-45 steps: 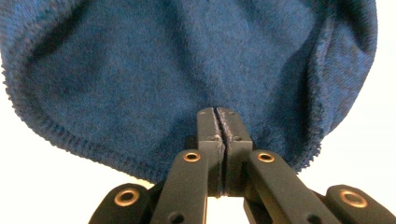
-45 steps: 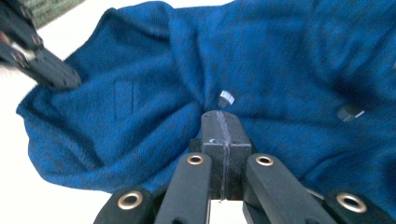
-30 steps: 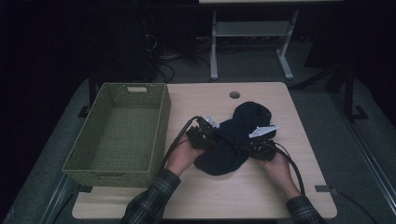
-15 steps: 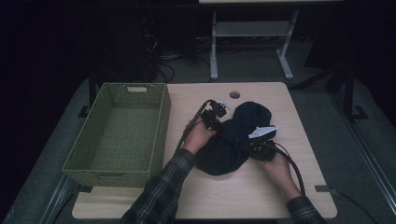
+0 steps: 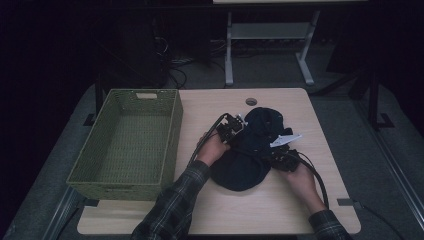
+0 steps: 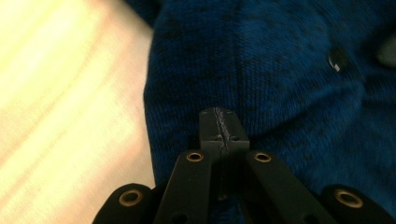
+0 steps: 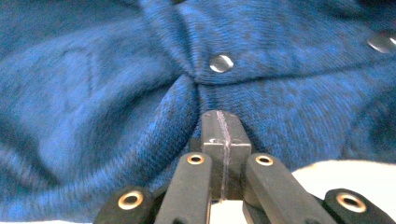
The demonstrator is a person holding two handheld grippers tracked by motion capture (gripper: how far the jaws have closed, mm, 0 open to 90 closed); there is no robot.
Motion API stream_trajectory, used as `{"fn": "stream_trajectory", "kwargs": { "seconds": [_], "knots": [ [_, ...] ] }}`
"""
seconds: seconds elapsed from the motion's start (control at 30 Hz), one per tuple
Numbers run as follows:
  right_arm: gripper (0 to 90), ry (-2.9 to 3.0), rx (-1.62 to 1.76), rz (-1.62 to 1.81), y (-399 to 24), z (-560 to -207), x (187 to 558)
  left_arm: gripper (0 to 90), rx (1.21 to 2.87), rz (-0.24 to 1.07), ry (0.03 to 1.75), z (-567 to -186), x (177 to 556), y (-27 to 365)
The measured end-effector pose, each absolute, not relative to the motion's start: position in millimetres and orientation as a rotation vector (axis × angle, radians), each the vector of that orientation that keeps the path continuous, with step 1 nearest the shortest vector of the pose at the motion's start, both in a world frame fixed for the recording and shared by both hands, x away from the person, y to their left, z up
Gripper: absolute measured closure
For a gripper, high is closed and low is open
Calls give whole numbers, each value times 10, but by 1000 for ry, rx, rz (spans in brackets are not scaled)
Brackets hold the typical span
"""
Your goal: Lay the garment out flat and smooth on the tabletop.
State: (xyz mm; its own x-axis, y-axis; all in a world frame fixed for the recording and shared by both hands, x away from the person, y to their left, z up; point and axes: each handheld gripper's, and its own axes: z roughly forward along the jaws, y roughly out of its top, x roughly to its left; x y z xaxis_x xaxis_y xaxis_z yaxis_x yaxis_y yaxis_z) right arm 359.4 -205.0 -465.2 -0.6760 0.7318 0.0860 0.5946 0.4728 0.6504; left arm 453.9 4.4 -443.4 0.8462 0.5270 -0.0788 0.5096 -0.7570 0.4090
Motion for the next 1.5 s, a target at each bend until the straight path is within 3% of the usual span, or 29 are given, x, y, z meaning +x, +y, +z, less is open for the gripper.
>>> {"fn": "stream_trajectory", "kwargs": {
  "seconds": [0.57, 0.8, 1.17, 1.5],
  "knots": [
    [898, 2493, 1197, 962, -2183, -4642, 3611, 900, 2528, -29, 705, -4480, 3809, 194],
    [892, 2491, 1200, 958, -2185, -4637, 3609, 894, 2516, -46, 697, -4430, 3794, 273],
    [675, 2518, 1189, 1089, -2205, -4463, 3504, 725, 2418, 120, 863, -4064, 4157, 580],
    [510, 2627, 1036, 1141, -1834, -4400, 3400, 581, 2396, 186, 985, -4041, 4531, 656]
  ]
}}
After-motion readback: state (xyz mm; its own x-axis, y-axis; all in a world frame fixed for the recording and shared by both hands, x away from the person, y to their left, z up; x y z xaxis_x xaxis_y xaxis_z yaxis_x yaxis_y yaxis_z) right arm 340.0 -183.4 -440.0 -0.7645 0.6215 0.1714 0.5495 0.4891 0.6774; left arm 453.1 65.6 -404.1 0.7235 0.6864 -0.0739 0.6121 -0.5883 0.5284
